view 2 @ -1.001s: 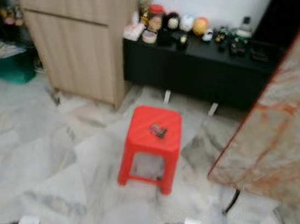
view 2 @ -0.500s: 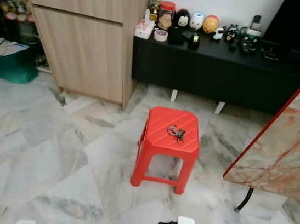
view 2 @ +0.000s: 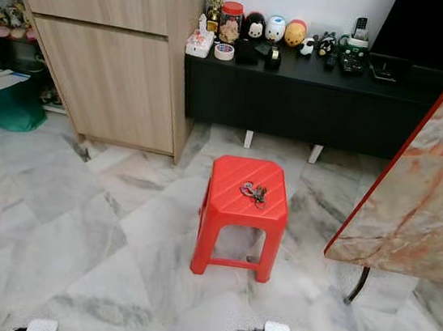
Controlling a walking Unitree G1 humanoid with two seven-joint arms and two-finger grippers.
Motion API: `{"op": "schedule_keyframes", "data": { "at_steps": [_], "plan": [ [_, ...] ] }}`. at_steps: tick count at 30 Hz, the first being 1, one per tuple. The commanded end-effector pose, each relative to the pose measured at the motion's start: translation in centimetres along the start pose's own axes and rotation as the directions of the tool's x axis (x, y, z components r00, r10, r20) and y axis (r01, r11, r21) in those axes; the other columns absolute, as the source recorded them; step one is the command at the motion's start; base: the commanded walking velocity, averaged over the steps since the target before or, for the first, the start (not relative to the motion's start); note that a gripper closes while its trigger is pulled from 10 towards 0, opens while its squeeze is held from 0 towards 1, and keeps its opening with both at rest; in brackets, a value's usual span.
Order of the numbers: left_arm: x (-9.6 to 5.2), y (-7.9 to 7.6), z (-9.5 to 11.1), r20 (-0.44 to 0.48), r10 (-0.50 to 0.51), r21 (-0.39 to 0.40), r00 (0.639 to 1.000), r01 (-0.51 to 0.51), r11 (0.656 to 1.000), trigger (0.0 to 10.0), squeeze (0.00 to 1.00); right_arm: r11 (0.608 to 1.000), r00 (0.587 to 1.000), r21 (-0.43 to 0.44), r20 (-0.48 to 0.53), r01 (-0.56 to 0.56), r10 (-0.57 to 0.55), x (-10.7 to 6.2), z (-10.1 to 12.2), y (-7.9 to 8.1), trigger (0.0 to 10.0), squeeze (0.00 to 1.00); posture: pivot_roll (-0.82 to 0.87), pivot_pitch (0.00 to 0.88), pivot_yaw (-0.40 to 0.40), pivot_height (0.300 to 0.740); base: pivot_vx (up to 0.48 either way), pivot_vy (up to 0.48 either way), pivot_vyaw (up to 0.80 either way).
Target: Hang keys on a hook
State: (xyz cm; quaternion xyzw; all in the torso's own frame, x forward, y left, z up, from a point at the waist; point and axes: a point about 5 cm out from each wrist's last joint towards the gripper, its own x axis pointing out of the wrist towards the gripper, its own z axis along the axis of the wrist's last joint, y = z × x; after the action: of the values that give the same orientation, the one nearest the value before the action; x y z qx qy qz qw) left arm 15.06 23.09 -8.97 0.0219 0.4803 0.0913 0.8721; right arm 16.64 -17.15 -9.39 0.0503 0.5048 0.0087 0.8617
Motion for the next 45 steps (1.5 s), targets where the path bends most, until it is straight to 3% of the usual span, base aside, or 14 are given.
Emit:
{"op": "schedule_keyframes", "data": {
  "at_steps": [1, 45],
  "plan": [
    [-0.22, 0.19, -1.18, -0.039, 0.005, -0.004, 0.999, -0.005, 1.000, 10.0, 0.00, 1.000, 1.000, 0.023, 0.020, 0.004, -0.005, 0.06, 0.38, 0.14, 10.0, 0.00, 0.10, 0.049, -0.034, 0.723, 0.270, 0.000, 0.00],
    [-0.20, -0.17, -1.15, -0.034, -0.007, 0.005, 0.999, 0.007, 1.000, 10.0, 0.00, 0.999, 1.000, 0.040, 0.029, 0.009, -0.011, 0.06, 0.51, 0.12, 10.0, 0.00, 0.10, 0.063, -0.037, 0.723, 0.283, 0.000, 0.00]
  ]
}}
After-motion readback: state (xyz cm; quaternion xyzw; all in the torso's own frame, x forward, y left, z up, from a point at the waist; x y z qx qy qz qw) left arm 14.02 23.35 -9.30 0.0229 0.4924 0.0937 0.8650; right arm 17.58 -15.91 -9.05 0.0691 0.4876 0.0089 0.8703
